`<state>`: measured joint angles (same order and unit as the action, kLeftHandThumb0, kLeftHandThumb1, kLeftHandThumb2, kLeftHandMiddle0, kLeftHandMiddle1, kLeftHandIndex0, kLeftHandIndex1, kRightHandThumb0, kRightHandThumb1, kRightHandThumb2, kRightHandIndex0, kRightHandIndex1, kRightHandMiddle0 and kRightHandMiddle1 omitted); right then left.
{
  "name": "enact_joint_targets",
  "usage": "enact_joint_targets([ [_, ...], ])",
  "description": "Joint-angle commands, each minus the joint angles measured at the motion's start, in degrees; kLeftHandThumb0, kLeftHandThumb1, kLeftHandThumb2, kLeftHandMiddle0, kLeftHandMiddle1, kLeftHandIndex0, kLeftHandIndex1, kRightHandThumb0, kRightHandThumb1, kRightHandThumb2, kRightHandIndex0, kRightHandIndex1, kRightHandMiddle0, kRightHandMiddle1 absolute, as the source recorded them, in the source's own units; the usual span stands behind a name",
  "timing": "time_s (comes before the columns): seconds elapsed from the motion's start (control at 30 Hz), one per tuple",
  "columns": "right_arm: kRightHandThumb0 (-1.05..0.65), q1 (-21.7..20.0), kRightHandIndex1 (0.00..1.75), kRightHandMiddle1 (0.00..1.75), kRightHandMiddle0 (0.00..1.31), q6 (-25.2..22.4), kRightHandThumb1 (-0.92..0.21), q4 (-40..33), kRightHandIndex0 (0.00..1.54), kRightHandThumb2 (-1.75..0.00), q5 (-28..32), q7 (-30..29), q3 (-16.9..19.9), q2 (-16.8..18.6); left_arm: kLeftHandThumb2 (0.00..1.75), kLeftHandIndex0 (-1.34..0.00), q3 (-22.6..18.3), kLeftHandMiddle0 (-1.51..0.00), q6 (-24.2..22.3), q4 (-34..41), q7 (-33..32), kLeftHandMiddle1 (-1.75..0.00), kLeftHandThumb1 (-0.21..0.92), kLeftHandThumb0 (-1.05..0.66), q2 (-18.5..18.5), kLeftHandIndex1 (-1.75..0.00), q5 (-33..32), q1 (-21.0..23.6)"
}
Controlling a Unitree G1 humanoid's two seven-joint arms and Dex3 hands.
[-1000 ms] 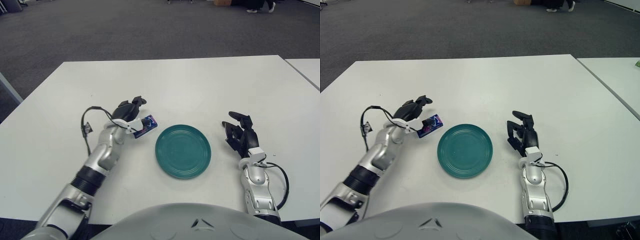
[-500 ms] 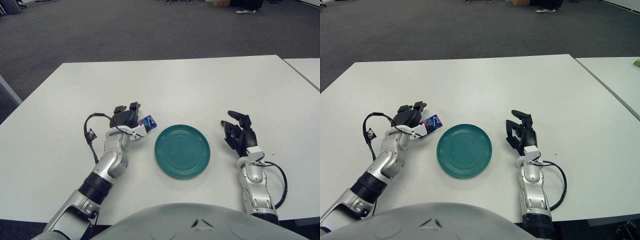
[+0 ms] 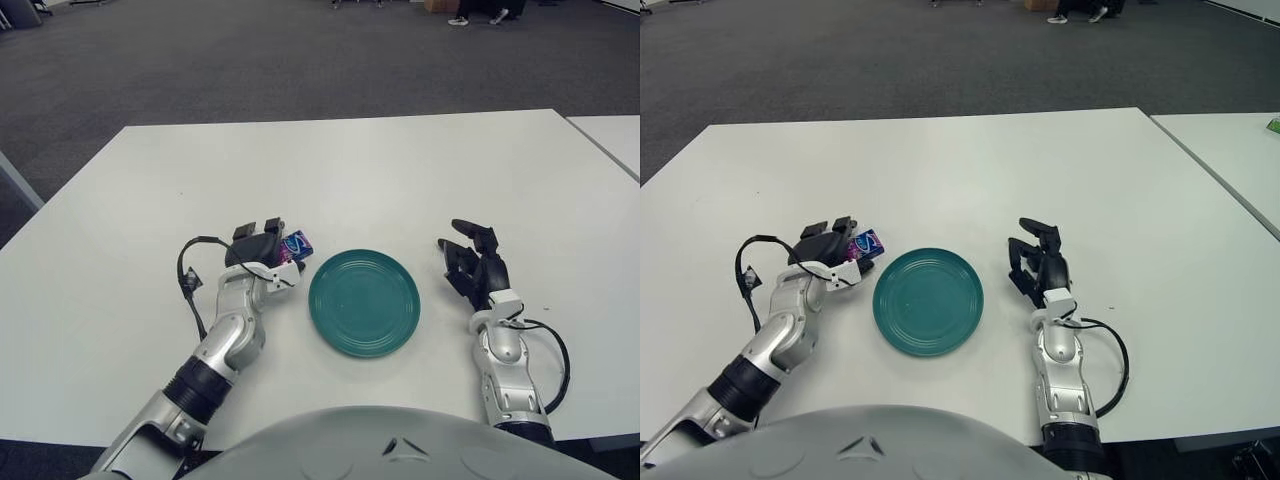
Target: Put the gum into the plate.
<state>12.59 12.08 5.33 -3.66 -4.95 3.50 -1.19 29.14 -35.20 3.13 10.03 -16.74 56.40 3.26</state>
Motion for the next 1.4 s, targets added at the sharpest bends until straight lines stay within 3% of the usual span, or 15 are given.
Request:
enact_joint_targets([
  [0.0, -0.63, 2.63, 0.56, 1.04, 0.00, -4.09, -0.92, 4.43, 0.48, -0.64, 0.45, 0.25, -0.72, 1.26, 0.60, 0.00, -0.16, -0.18, -0.85, 1.37, 0.62, -0.20, 0.92, -1.05, -1.01, -0.78, 1.90, -0.69],
  [0.17, -0.63, 2.45, 0.56, 1.04, 0.00, -4.05, -0.92, 4.65, 0.47, -0.64, 0.61, 0.17, -0.66, 1.44, 0.59, 0.00, -0.15, -0.21, 0.14, 1.62, 0.11, -0.22, 0.92, -1.05, -2.16, -0.89, 3.05, -1.59],
  [0.47, -0.63, 2.33, 0.55, 1.06, 0.02, -3.92, -0.92, 4.67, 0.45, -0.64, 1.19, 0.38, -0.36, 1.62, 0.47, 0.00, -0.17, -0.12, 2.67, 1.08, -1.19, -0.46, 0.92, -1.05, -3.17, -1.09, 3.73, -2.94],
  [0.7, -0.62, 2.36, 0.56, 1.07, 0.03, -3.99, -0.92, 4.24, 0.46, -0.61, 1.91, 0.61, -0.16, 1.67, 0.29, 0.00, -0.21, -0.03, 4.70, -0.37, -3.46, -0.93, 0.92, -1.04, -3.35, -1.52, 3.96, -3.50],
  [0.73, -0.62, 2.32, 0.56, 1.07, 0.04, -4.04, -0.92, 4.20, 0.46, -0.61, 1.95, 0.60, -0.15, 1.67, 0.31, -0.08, -0.26, -0.11, 5.16, -0.60, -3.87, -1.05, 0.87, -0.97, -3.42, -1.56, 3.87, -3.52],
  [0.77, -0.62, 2.28, 0.56, 1.07, 0.04, -4.05, -0.92, 4.20, 0.46, -0.61, 1.97, 0.57, -0.15, 1.68, 0.34, -0.11, -0.32, -0.14, 5.82, -0.80, -4.41, -1.10, 0.84, -0.94, -3.56, -1.57, 3.68, -3.56],
  [0.83, -0.62, 2.26, 0.56, 1.07, 0.04, -4.01, -0.92, 4.19, 0.46, -0.62, 1.94, 0.50, -0.15, 1.66, 0.56, -0.23, -0.47, -0.26, 7.09, -1.13, -5.33, -1.33, 0.66, -0.79, -3.80, -1.62, 3.27, -3.68],
  [0.93, -0.63, 2.19, 0.56, 1.07, 0.04, -3.88, -0.92, 4.30, 0.46, -0.62, 1.78, 0.32, -0.15, 1.64, 0.96, -0.45, -0.80, -0.47, 9.11, -1.83, -6.79, -1.49, 0.46, -0.26, -4.17, -1.61, 2.58, -3.86],
  [1.0, -0.63, 2.13, 0.56, 1.08, 0.04, -3.80, -0.92, 4.38, 0.46, -0.63, 1.68, 0.22, -0.14, 1.61, 1.07, -0.50, -1.07, -0.53, 10.10, -2.33, -7.49, -1.54, 0.40, -0.14, -4.26, -1.59, 2.29, -3.88],
  [1.13, -0.63, 2.04, 0.56, 1.08, 0.04, -3.27, -0.92, 4.61, 0.47, -0.65, 1.53, 0.01, -0.03, 1.57, 1.19, -0.57, -1.67, -0.60, 12.58, -3.99, -9.28, -1.63, 0.32, -0.04, -4.51, -1.53, 1.50, -3.55],
  [1.37, -0.62, 1.92, 0.57, 1.09, 0.04, -2.30, -0.92, 5.10, 0.48, -0.66, 1.92, 0.18, 0.26, 1.64, 1.21, -0.60, -2.65, -0.64, 15.35, -5.66, -11.82, -1.63, 0.30, -0.01, -4.36, -1.49, 0.91, -3.22],
])
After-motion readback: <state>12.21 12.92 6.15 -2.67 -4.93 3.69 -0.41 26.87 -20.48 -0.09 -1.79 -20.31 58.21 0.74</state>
